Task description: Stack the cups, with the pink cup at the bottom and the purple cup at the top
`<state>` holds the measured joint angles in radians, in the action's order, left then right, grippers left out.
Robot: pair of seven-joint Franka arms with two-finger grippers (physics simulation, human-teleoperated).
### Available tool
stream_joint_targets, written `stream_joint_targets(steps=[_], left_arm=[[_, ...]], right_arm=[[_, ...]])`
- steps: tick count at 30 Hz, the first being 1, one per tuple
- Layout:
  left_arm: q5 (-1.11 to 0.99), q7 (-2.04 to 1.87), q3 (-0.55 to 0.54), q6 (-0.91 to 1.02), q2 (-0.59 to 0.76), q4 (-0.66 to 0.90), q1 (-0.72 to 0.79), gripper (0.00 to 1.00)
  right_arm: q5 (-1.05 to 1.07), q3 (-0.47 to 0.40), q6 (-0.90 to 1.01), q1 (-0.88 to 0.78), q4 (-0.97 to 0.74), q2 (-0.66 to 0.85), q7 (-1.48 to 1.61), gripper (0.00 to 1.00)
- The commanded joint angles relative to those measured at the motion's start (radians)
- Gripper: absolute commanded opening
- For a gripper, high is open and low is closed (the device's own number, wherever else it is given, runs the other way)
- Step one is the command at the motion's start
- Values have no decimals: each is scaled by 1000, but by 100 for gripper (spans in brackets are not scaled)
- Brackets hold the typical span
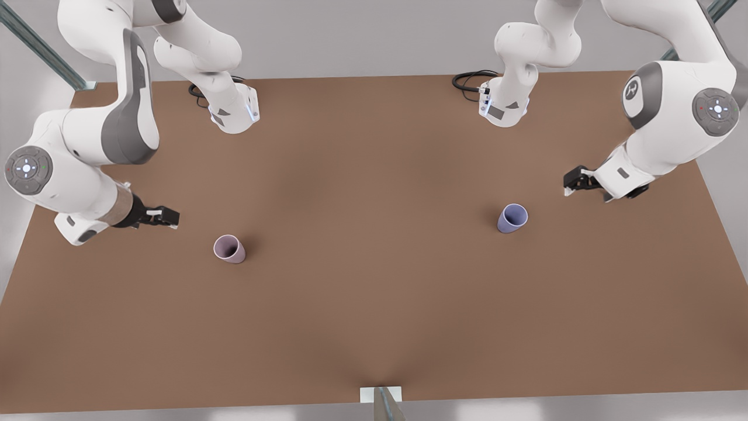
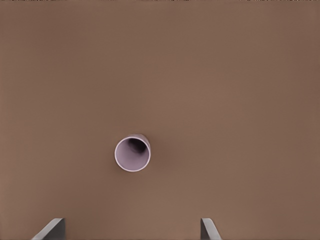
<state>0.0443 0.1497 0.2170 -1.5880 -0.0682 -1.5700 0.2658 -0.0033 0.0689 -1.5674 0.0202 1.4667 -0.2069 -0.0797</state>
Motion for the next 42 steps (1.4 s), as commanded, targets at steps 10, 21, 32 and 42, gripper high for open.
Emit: stream_joint_targets(steps=[10,21,32,42], left_arm=[[12,51,22,65,-70,-10,15,100],[0,62,24,63,-45,-33,15,100],[-1,63,21,56,-33,-36,16,100],[-3,63,22,76,-24,-42,16,100]], right_arm=[[0,15,-284,-80,239,-16,-80,100],[25,9,-438,-37,307,-177,-74,100],[101,8,-619,23,468,-184,63,100],[68,6,-619,32,466,-253,121,75]])
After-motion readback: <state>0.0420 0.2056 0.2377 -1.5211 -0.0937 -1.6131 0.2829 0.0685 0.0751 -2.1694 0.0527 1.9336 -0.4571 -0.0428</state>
